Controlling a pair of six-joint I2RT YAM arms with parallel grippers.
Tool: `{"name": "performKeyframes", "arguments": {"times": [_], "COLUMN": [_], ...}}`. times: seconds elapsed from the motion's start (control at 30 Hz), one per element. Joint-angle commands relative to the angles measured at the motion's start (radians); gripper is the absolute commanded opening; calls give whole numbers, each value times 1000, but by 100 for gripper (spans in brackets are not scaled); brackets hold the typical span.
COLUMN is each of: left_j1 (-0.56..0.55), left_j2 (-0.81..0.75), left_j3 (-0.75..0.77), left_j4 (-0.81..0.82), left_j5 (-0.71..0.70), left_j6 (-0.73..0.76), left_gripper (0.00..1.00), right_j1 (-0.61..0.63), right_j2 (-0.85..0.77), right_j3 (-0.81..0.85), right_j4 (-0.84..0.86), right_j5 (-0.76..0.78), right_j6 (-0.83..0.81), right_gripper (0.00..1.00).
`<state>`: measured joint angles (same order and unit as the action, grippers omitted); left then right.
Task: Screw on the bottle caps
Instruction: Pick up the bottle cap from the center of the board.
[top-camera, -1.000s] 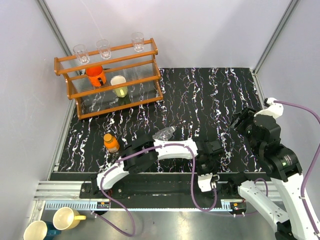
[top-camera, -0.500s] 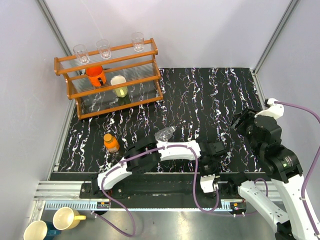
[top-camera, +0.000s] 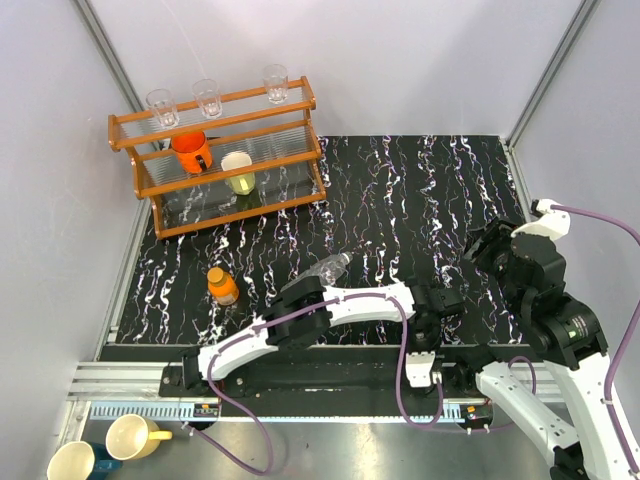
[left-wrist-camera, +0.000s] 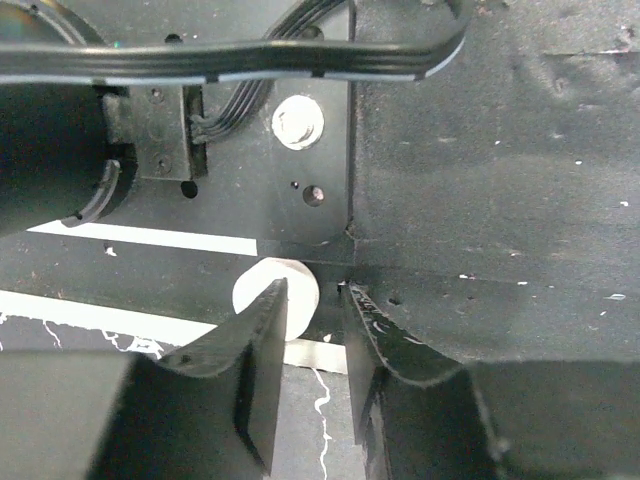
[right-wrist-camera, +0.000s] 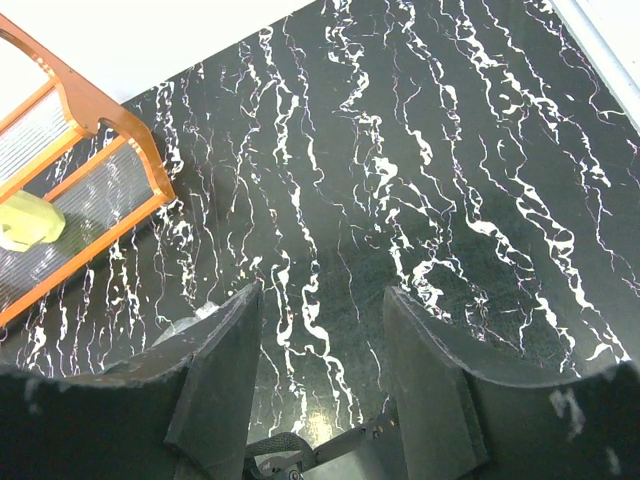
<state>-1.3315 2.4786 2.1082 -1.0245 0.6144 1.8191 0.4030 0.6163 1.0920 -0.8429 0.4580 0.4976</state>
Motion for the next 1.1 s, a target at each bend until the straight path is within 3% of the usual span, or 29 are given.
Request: {"name": "performKeyframes", "arguments": {"times": [0.0, 0.3, 0.37, 0.47, 0.73, 0.93, 1.07], "left_j1": [-12, -12, -12, -15, 8, 98, 178], "left_j2": [45, 8, -24, -120, -411, -620, -782], "left_j3": [61, 32, 6, -103, -456, -583, -642], "left_j4": [-103, -100, -36, 203, 647, 678, 713], "left_j5": [-42, -65, -62, -94, -277, -401, -420], "left_j6": [81, 54, 13, -233, -524, -825, -1102], "left_gripper": [29, 6, 0, 0, 0, 0, 0], "right_j1": [-3, -3, -3, -3, -3, -3, -4], "right_j2": [-15, -9, 2, 17, 30, 8, -59], "right_j3": [43, 57, 63, 69, 114, 135, 73], "right_j4": [-13, -19, -21, -19, 5, 89, 169], "right_j5": [2, -7, -16, -12, -33, -119, -254], "right_j6": [1, 9, 10, -4, -60, -108, -191], "right_gripper": [59, 59, 59, 59, 56, 54, 73]}}
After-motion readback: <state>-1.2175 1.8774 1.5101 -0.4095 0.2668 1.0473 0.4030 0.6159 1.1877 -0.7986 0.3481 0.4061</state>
